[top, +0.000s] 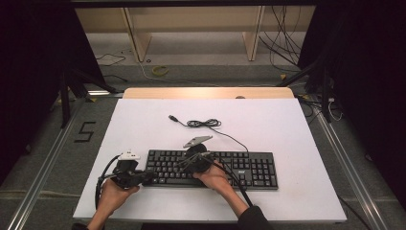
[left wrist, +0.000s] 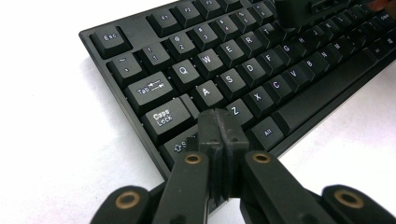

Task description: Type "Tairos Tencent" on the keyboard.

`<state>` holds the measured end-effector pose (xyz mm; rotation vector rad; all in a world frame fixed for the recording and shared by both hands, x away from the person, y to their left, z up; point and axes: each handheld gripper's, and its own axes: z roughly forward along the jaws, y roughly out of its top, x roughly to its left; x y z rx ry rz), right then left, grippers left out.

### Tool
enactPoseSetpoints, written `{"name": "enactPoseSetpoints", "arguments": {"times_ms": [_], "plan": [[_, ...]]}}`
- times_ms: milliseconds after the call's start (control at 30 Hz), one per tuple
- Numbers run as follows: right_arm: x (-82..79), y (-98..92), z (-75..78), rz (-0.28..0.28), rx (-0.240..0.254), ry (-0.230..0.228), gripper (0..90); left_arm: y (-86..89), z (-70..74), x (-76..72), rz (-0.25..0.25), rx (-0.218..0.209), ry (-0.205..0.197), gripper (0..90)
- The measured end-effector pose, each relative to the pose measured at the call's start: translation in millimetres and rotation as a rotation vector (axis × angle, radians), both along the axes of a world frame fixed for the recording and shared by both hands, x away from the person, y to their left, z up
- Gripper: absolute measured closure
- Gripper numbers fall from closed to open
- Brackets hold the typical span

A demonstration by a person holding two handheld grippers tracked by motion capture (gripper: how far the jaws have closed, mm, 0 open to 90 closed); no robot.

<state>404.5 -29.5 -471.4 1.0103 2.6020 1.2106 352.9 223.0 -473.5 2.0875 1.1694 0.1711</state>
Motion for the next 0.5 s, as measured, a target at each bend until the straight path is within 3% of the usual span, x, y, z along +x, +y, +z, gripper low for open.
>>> {"name": "enactPoseSetpoints", "arguments": {"times_ms": [500], "plan": [[2.4,3.5,-3.0,-0.006,-0.019,0.004,90.0,1.9,-3.2,2.5,0.008,-0.01,0.023,89.4]]}}
